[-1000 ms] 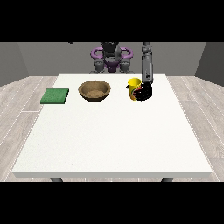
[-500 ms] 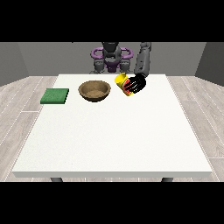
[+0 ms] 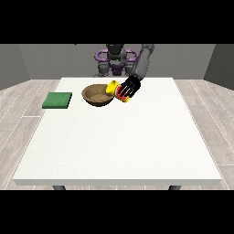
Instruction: Pick the cup and pour the ball into the bowl, then pick the bowl and place it on the pad
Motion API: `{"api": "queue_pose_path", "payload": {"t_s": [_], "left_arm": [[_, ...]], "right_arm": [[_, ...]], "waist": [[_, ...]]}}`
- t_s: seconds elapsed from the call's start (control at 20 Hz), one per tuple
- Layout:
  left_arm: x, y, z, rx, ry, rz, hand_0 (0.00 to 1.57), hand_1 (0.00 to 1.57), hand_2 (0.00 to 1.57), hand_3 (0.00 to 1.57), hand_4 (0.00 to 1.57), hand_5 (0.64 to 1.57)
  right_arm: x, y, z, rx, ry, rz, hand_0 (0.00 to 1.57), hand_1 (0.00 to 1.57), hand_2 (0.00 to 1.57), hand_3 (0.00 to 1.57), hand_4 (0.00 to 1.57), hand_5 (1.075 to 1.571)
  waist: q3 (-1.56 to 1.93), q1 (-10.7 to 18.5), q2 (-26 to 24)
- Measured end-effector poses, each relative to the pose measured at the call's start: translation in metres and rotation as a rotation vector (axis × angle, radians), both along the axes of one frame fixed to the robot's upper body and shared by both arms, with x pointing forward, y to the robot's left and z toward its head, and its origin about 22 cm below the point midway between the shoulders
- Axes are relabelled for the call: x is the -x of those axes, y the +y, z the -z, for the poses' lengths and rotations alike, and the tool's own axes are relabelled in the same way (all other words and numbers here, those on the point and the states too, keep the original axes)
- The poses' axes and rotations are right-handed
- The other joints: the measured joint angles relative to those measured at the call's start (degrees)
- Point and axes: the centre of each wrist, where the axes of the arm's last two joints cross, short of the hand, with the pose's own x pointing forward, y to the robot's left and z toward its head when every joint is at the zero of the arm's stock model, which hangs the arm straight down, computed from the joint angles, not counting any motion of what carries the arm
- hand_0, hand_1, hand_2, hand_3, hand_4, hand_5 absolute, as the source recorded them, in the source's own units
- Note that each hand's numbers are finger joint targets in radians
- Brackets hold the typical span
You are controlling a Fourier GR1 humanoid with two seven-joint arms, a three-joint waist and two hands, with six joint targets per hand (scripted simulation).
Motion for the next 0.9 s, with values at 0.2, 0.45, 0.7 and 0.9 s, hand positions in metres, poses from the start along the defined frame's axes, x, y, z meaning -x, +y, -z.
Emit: {"api": "queue_pose_path", "payload": {"t_s": [0.2, 0.45, 0.7, 0.9], "left_arm": [[-0.009, -0.003, -0.011, -0.154, -0.038, -0.065, 1.38, 1.38, 1.57, 1.57, 0.85, 1.559], [-0.013, -0.021, -0.009, -0.393, -0.054, -0.090, 1.36, 1.36, 1.52, 1.57, 0.89, 1.524], [-0.007, -0.054, 0.008, -0.636, -0.002, -0.030, 1.44, 1.44, 1.52, 1.54, 0.93, 1.484], [-0.003, -0.074, 0.017, -0.874, 0.005, 0.017, 1.49, 1.49, 1.57, 1.57, 0.96, 1.525]], "right_arm": [[-0.005, 0.006, -0.002, -0.001, -0.003, -0.006, 0.00, 0.00, 0.00, 0.00, 0.34, 1.565], [-0.017, 0.007, 0.008, -0.003, 0.042, -0.007, 0.00, 0.00, 0.00, 0.00, 0.37, 1.565], [-0.024, 0.005, 0.030, -0.010, 0.114, 0.016, 0.00, 0.00, 0.00, 0.00, 0.38, 1.566], [-0.028, 0.001, 0.046, -0.016, 0.162, 0.036, 0.00, 0.00, 0.00, 0.00, 0.38, 1.566]], "waist": [[0.02, -0.33, 0.56], [0.11, -0.21, -1.64], [0.13, 1.11, -5.61], [0.15, 2.42, -8.69]]}}
